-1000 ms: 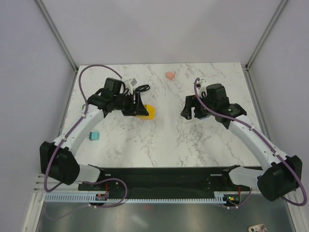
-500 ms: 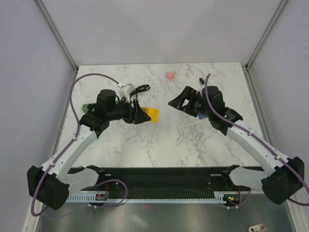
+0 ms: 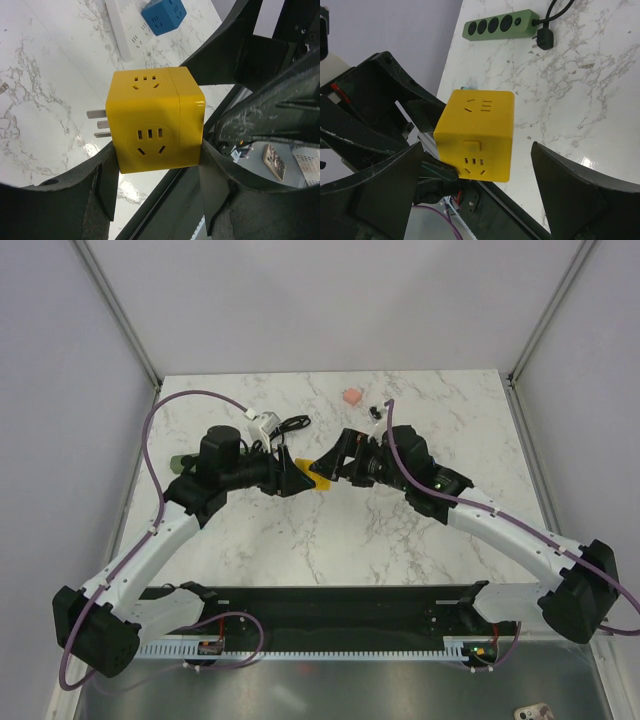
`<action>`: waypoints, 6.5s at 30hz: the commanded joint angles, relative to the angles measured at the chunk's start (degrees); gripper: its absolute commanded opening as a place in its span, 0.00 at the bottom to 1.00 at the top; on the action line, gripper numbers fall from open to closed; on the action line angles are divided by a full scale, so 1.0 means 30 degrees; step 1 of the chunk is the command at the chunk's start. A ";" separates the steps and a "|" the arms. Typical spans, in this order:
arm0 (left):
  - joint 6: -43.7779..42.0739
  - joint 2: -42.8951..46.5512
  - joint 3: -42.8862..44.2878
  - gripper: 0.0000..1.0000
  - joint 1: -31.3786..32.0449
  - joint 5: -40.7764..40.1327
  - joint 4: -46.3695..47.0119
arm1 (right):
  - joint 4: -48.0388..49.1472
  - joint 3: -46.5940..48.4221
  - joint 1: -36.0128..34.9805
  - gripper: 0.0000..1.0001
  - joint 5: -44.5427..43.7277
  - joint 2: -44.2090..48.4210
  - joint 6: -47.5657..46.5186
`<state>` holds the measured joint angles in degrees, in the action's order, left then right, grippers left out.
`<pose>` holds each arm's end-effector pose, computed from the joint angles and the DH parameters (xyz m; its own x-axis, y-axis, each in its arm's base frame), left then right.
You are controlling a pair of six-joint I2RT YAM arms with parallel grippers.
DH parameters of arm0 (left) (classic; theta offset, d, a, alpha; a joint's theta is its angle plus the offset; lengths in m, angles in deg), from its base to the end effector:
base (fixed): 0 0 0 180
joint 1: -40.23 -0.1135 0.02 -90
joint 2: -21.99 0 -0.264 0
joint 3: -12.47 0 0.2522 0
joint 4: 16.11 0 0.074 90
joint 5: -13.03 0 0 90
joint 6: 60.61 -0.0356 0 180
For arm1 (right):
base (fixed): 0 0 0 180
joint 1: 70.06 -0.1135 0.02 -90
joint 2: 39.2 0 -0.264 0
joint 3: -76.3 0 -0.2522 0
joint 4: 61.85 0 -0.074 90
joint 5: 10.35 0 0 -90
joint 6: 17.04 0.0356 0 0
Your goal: Insert the plug
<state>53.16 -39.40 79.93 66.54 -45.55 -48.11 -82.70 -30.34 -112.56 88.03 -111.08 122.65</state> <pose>0.2053 -0.1222 0.3263 -0.6806 -0.0472 -0.7312 0.5728 0.5880 -0.5711 0.2126 0.2018 0.3347 -0.7452 0.3404 -0.5734 -0.3115 0.5826 0.7507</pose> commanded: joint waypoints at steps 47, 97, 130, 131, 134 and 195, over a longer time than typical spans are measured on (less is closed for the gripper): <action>-0.2356 0.0920 0.0384 1.00 0.0138 -0.1066 -0.2708 | -1.0672 0.1933 0.4878 0.00 -0.6665 -0.2082 -1.2841; -0.2562 0.2737 -0.0583 1.00 0.0138 -0.3003 -0.3032 | -1.0762 0.5390 0.8542 0.00 0.0195 -0.7799 -1.4923; -0.2503 0.2737 -0.0612 1.00 0.0138 -0.2944 -0.3032 | -1.0643 0.3369 0.7166 0.00 -0.2325 -0.7419 -1.4191; -0.2503 0.2737 -0.0612 1.00 0.0167 -0.2944 -0.3002 | -1.0615 0.3310 0.7136 0.00 -0.2325 -0.7360 -1.4220; -0.2503 0.2679 -0.0583 1.00 0.0138 -0.2915 -0.3002 | -1.0643 0.3164 0.7136 0.00 -0.2471 -0.7272 -1.4279; -0.2474 0.2796 -0.0700 1.00 0.0138 -0.3090 -0.3002 | -1.1311 0.3130 0.6140 0.00 -0.4108 -0.9231 -1.3107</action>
<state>47.82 -31.94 78.33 66.85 -54.25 -57.62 -112.54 -20.40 -94.09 76.53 -132.67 82.61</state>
